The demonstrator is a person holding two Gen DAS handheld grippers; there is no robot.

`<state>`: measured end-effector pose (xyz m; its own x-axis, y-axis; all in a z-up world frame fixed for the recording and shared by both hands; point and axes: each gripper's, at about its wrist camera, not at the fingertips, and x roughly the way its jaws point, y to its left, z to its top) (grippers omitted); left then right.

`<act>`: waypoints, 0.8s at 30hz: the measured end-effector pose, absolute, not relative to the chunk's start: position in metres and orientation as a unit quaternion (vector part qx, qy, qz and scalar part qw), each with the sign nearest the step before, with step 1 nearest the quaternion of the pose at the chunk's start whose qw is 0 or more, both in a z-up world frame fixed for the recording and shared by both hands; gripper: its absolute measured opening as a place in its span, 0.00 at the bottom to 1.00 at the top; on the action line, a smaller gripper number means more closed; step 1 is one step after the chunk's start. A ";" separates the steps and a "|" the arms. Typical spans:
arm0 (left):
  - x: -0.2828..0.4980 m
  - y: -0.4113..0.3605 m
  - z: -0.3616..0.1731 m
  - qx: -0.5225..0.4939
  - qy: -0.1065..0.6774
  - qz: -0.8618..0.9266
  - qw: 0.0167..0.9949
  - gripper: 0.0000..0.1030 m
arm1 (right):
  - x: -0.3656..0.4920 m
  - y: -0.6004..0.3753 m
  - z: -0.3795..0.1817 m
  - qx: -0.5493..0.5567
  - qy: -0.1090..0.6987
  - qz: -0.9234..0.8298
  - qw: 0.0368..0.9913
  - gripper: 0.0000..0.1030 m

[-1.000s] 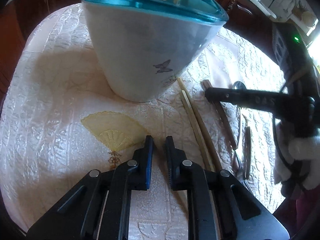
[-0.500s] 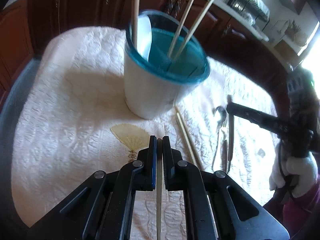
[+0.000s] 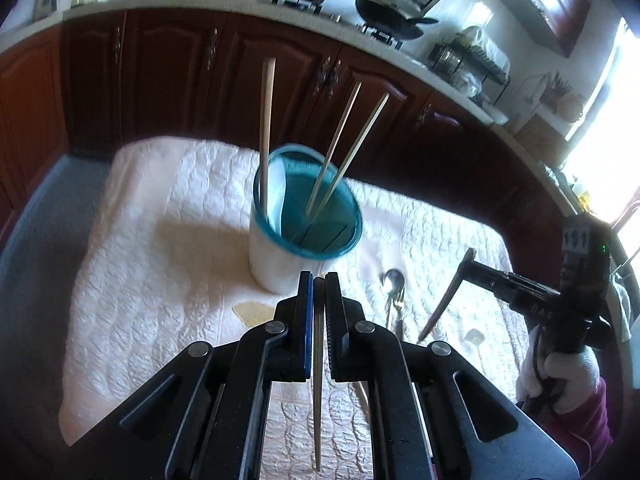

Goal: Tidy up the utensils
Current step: 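Lift both held chopsticks and carry them over the teal-rimmed holder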

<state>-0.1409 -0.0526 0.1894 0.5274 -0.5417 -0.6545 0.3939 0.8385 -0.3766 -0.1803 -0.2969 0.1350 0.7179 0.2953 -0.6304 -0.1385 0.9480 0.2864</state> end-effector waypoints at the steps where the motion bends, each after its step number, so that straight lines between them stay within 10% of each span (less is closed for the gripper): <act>1: -0.141 -0.051 0.195 -0.092 0.401 -0.270 0.871 0.04 | -0.183 -0.296 0.140 0.107 0.352 0.119 0.922 0.09; 24: -0.122 -0.042 0.303 -0.085 0.272 -0.234 0.929 0.04 | -0.186 -0.278 0.235 0.063 0.270 0.133 0.952 0.09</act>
